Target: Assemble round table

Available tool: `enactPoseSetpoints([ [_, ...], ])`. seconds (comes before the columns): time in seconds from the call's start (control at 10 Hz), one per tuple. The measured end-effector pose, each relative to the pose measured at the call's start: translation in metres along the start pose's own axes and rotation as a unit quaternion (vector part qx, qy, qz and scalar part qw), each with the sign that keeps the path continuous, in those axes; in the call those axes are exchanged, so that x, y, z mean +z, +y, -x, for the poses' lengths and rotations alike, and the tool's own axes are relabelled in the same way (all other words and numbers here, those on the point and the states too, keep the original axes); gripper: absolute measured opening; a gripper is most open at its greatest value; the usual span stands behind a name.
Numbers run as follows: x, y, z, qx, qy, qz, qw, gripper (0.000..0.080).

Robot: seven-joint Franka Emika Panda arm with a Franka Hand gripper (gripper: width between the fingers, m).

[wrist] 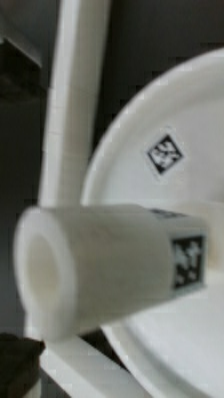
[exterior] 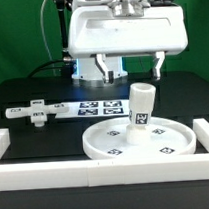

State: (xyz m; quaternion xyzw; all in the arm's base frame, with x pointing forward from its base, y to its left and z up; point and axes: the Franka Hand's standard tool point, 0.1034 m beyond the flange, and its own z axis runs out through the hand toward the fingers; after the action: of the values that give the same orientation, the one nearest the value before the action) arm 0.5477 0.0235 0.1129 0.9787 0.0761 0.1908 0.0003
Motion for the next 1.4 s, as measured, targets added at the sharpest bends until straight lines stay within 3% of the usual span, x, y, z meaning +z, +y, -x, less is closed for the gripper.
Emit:
enactPoseSetpoints([
  [0.2,0.001,-0.006,0.000,-0.003,-0.061,-0.018,0.998,0.0649],
  [0.3,0.004,-0.001,-0.001,-0.020,-0.079,-0.019,0.997,0.0649],
  [0.8,0.001,-0.011,0.004,-0.020,-0.246,-0.060,0.967,0.0649],
  [0.9,0.008,-0.008,-0.004,-0.050,-0.231,-0.042,0.971,0.0649],
  [1.0,0.010,-0.009,-0.008,-0.070,-0.222,-0.033,0.972,0.0649],
  [1.4,0.014,-0.010,-0.012,-0.085,-0.211,-0.032,0.973,0.0649],
])
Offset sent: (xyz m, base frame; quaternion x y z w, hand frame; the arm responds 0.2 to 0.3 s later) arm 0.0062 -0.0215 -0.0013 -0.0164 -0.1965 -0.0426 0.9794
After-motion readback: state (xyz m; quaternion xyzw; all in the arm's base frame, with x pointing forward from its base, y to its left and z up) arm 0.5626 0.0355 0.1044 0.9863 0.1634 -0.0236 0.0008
